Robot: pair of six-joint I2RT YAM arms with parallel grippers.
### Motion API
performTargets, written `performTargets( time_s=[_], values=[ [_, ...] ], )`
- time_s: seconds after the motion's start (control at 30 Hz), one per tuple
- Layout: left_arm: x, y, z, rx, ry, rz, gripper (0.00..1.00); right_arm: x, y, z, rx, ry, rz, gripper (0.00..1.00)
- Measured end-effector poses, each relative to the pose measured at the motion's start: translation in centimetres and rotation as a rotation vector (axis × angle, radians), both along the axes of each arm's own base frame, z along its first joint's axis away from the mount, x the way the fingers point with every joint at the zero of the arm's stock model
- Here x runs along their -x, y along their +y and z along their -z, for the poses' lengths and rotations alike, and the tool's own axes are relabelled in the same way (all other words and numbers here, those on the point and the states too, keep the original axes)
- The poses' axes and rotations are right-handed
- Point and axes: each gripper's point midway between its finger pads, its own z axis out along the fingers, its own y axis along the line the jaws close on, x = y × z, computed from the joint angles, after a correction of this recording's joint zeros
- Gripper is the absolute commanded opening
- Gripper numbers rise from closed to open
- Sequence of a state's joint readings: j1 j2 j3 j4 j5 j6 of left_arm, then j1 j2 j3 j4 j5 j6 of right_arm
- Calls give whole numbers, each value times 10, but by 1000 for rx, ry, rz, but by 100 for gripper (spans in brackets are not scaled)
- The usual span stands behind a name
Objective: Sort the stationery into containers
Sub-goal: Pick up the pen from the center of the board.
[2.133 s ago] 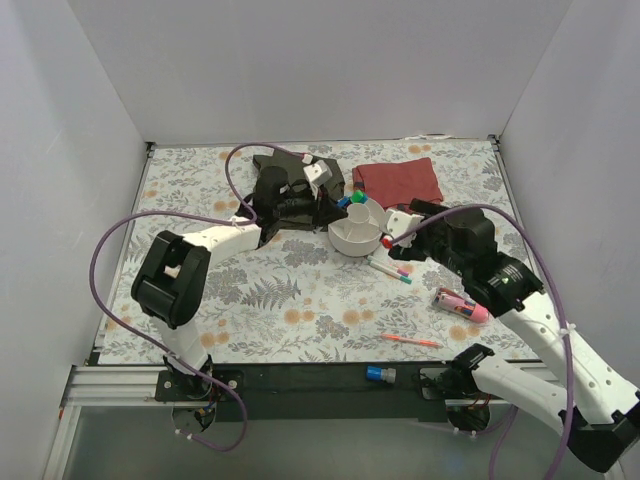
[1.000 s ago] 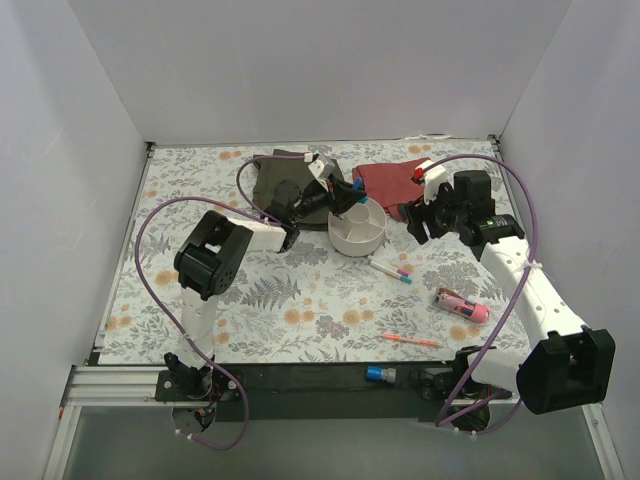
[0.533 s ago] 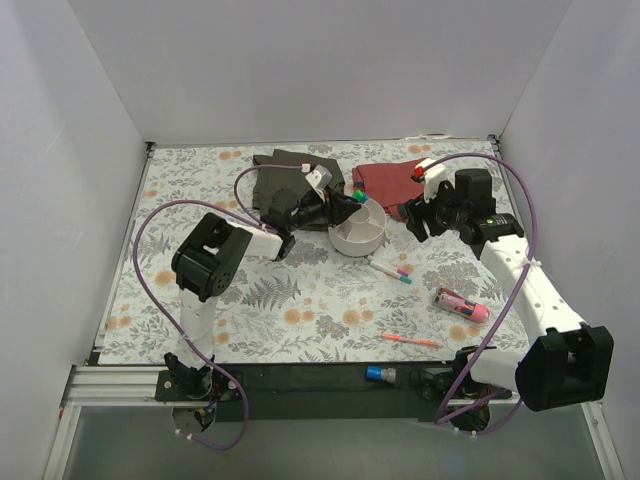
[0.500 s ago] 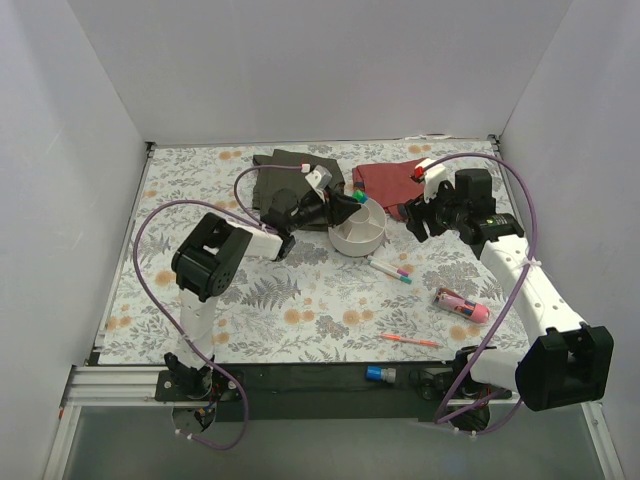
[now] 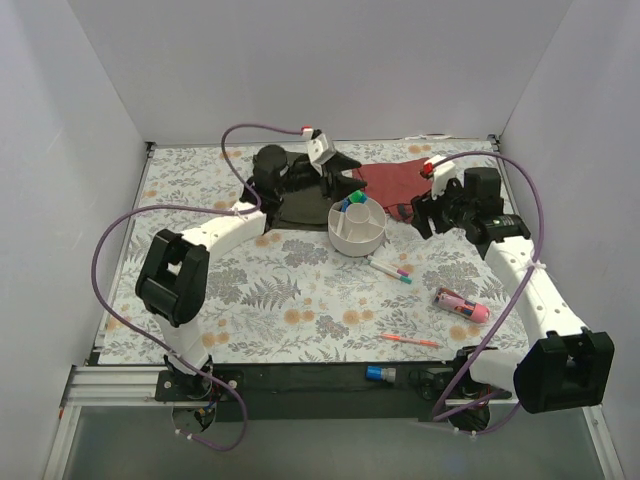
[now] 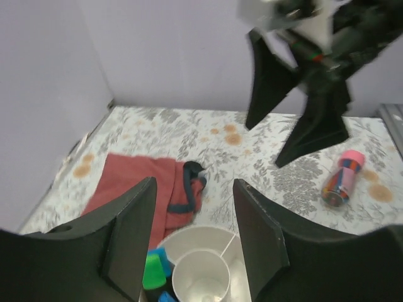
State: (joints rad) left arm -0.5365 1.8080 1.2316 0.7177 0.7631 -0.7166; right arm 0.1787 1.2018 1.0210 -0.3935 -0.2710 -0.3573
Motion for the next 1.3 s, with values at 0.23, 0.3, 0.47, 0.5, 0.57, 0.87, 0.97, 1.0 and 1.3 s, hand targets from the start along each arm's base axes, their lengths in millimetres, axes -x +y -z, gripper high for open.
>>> performTargets(
  time_s=[0.23,0.3,0.47,0.5,0.57,0.87,0.97,1.0,1.3],
  values=[
    [61,-53,-51,-261,-202,306,51,-8,-63,-7,-139,53,237,78],
    [93,-77,-30,-359,-224,394,47,-8,-86,-8,-184,67,315,79],
    [165,-108,82,-643,-154,606,45,-3,-134,-14,-295,80,461,81],
    [173,-106,107,-702,-133,632,45,-2,-140,-16,-312,82,478,80],
    [179,-97,149,-800,-91,662,44,1,-146,-17,-339,89,490,80],
    [161,-85,200,-939,-68,650,41,6,-140,-16,-418,122,428,78],
    [153,-96,194,-921,-98,635,41,7,-137,-18,-417,114,396,77],
    [151,-100,194,-915,-106,632,40,7,-136,-18,-417,113,386,77],
    [137,-123,228,-919,-85,622,37,0,-134,4,-417,162,329,74]
  ],
)
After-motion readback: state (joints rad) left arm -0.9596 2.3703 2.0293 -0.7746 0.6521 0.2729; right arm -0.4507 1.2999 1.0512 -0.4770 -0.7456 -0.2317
